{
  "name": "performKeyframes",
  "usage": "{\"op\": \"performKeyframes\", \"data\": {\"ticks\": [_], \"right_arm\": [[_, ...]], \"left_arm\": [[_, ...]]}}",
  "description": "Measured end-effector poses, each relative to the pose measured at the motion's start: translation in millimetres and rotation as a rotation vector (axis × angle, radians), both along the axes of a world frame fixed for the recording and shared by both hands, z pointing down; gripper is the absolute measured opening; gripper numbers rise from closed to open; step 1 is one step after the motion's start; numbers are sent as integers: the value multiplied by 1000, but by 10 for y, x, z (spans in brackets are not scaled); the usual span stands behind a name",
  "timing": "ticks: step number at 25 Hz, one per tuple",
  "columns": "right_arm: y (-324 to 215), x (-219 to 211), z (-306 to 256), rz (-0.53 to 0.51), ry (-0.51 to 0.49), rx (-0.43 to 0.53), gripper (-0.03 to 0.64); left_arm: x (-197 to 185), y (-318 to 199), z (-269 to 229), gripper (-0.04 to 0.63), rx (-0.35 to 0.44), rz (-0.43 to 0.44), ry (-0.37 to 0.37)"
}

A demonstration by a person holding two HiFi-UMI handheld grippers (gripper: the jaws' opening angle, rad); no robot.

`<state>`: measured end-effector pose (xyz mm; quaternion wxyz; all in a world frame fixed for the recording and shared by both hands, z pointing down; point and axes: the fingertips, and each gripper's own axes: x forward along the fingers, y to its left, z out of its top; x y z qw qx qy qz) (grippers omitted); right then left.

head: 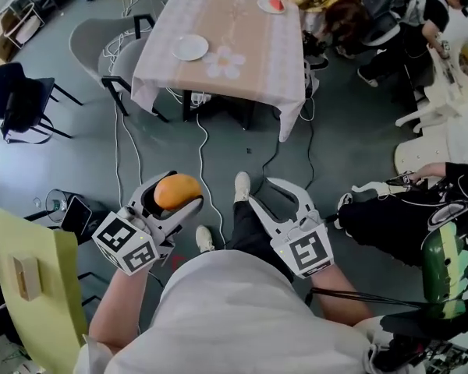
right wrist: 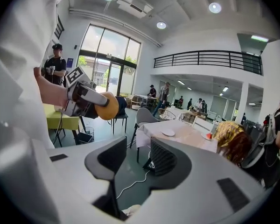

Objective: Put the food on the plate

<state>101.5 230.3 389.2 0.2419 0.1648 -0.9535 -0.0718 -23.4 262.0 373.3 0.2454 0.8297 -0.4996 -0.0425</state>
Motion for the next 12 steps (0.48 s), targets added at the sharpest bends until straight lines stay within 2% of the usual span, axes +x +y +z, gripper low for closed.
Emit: {"op": "performKeyframes", "data": {"ticks": [3,7,12], "right_arm": [[-421,-211,11,-50,-21,-9,161],[-1132,-404,-91,-124,-14,30,160],[-1973,-403,-181,-148,-46,35,160]], "left_arm": [[-165,-419,45,344,-15,-45,-13],[-355,-1110,101,344,-50,-112,-37],[-544,-1985,175,344,-104,-148,-122]]}}
